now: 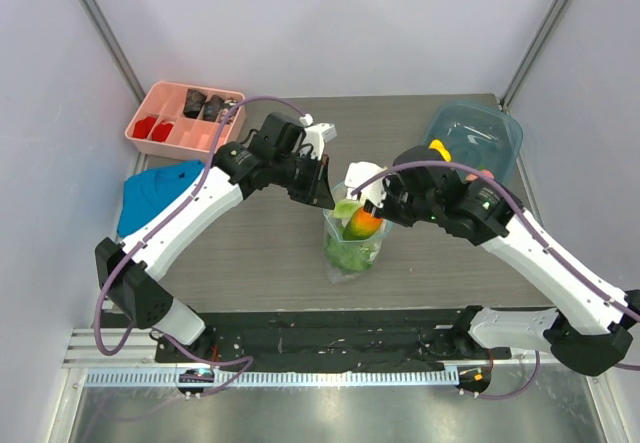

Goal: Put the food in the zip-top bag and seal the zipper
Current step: Adjust the fake fruit in the zipper food storage bag.

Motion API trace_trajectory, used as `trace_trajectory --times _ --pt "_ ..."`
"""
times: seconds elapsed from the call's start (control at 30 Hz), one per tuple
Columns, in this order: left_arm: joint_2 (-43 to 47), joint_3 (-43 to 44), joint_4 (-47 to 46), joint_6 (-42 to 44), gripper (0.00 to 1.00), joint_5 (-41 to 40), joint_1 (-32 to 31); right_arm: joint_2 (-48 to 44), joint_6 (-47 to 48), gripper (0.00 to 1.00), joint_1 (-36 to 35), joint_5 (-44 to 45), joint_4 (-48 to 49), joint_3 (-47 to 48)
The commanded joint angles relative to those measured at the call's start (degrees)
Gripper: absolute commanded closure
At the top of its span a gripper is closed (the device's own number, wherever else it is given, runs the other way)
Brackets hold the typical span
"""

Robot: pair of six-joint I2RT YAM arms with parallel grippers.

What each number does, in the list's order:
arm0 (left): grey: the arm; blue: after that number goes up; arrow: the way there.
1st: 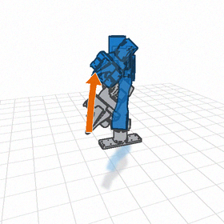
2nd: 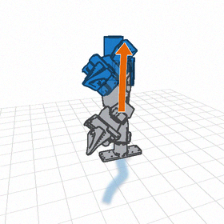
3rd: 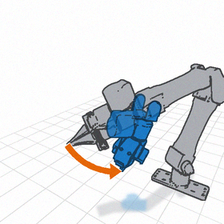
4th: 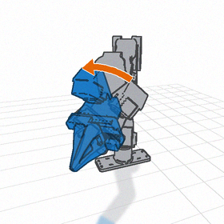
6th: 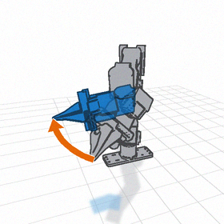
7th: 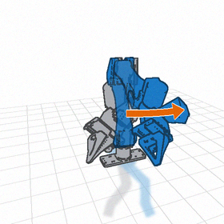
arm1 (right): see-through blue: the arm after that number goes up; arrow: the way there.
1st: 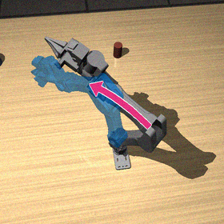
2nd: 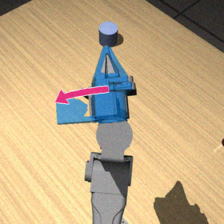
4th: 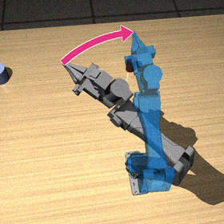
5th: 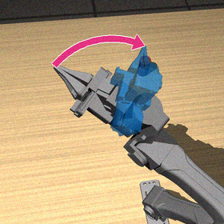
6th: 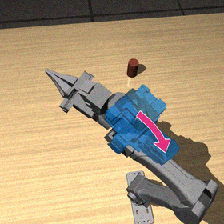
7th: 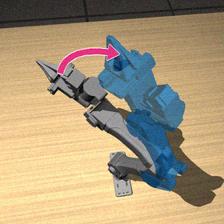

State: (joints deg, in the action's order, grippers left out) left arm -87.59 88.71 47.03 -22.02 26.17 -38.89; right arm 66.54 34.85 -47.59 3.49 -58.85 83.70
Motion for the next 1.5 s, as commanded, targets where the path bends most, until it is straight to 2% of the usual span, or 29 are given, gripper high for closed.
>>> trace_trajectory --times 0.0,0.23,0.47,0.6,1.0,1.27,1.4,1.47 --pt "0.8 2.0 -1.7 0.3 1.00 1.3 0.0 0.0 -4.0 0.67 0.1 2.5 6.3 -4.6" --pt "0.8 1.7 -1.8 0.2 1.00 1.5 0.0 0.4 -3.5 0.67 0.1 1.7 8.3 -5.3" --pt "1.1 1.0 -2.1 0.0 1.00 1.4 0.0 -1.0 1.2 0.68 0.1 10.5 10.8 -5.0" --pt "0.7 1.3 -2.5 -0.3 1.00 1.6 0.0 -1.0 3.2 0.66 0.1 11.5 13.6 -6.4" --pt "0.4 1.9 -2.0 -0.3 1.00 2.1 0.0 1.9 0.1 0.67 -0.6 2.0 11.4 -5.8" --pt "0.2 1.8 -2.2 -0.6 1.00 2.2 0.1 2.5 -4.5 0.66 -5.2 -2.1 11.6 -6.4" --pt "0.1 1.9 -2.2 -0.6 1.00 2.2 0.0 2.7 -7.2 0.64 -7.2 -1.9 13.5 -7.9" --pt "0.1 2.0 -1.9 -0.3 1.00 1.9 0.0 3.2 -7.2 0.61 -7.1 2.1 13.5 -7.0"
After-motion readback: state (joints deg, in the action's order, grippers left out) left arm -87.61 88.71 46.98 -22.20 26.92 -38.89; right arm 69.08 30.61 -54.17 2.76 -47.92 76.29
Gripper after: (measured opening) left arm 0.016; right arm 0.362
